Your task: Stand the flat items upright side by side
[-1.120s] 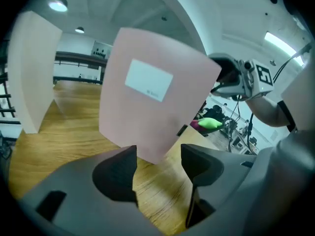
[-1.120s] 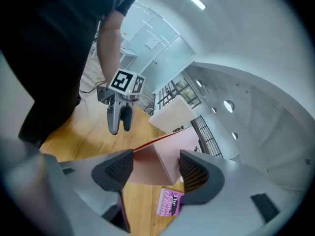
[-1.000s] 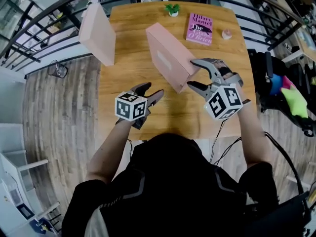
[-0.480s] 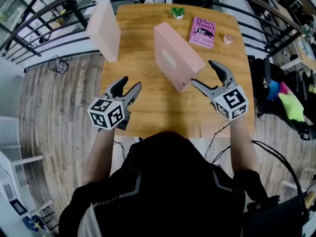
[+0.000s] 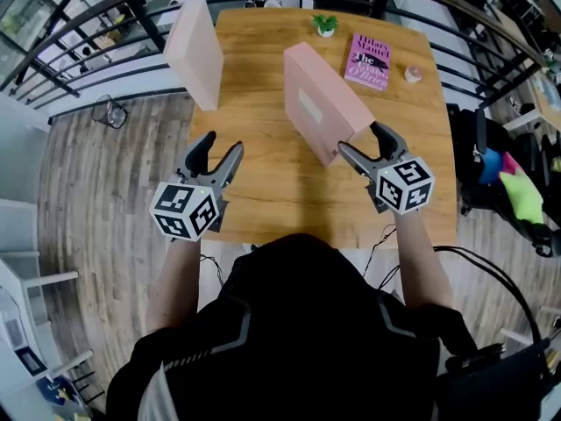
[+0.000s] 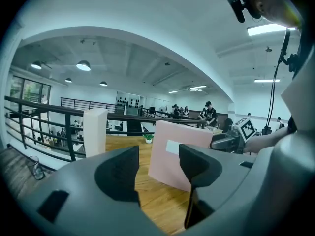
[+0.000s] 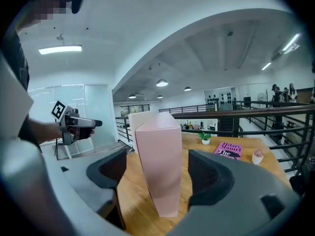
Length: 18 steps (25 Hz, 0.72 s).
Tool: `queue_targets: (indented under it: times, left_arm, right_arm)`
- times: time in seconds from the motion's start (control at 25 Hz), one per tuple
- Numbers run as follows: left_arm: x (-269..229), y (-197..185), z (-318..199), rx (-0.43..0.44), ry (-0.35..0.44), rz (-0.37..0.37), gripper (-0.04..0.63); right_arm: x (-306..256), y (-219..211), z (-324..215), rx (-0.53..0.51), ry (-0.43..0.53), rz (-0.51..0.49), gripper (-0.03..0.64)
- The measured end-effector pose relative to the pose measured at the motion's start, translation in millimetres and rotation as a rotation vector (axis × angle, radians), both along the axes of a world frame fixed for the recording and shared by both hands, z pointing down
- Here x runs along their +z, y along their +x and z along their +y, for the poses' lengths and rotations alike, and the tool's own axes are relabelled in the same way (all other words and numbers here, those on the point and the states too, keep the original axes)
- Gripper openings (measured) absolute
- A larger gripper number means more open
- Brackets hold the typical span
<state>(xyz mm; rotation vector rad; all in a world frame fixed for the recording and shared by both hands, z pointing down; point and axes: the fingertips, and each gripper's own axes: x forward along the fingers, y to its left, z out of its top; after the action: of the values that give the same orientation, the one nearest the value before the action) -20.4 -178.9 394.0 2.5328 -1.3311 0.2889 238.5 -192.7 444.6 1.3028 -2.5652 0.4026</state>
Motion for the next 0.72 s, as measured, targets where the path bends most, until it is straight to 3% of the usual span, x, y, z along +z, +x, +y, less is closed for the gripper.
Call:
queue_targets:
  times: [0.16, 0.32, 0.72]
  left_arm:
    - [3, -7, 2, -0.02, 0.001, -0.017, 0.272]
    - [2, -19, 2, -0.035, 0.004, -0.018, 0.268]
    - [8, -54, 4, -0.074, 0.011, -0.005, 0.264]
  right_arm:
    - [14, 0, -2, 0.026, -0.033, 0.034, 0.385]
    - [22, -4, -5, 0.036, -0.037, 0.045, 0.296]
    - [21, -40, -18, 0.08, -0.062, 0.006, 0.295]
